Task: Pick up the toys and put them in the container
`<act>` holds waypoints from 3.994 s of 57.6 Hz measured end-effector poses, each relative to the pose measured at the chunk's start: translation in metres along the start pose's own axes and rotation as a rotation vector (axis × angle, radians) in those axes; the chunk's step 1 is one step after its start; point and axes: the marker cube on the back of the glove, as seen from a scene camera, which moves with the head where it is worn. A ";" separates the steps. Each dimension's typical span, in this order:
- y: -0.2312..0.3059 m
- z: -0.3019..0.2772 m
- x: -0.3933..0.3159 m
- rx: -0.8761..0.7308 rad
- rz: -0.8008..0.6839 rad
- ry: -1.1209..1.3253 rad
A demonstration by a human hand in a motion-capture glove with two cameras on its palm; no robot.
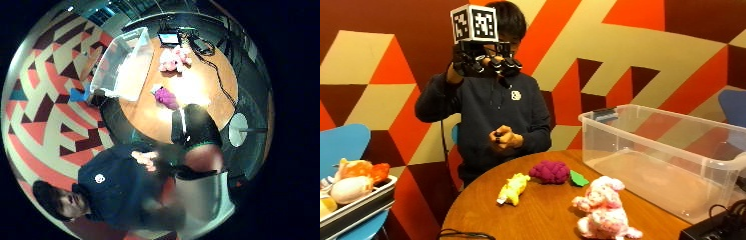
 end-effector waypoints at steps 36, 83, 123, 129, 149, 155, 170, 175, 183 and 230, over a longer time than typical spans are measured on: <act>-0.040 0.035 0.008 -0.172 -0.016 0.185; -0.085 0.253 0.025 -0.585 -0.125 0.286; -0.129 0.062 -0.058 0.077 -0.250 -0.136; -0.145 0.025 -0.106 0.137 -0.330 -0.133; -0.221 0.040 -0.264 0.051 -0.486 -0.077; -0.235 0.074 -0.277 -0.112 -0.349 0.102; -0.207 0.080 -0.209 -0.103 -0.289 0.114; -0.178 0.080 -0.170 -0.153 -0.204 0.111; -0.137 0.099 -0.125 -0.287 -0.104 -0.031; -0.118 0.263 -0.131 -0.140 -0.106 -0.199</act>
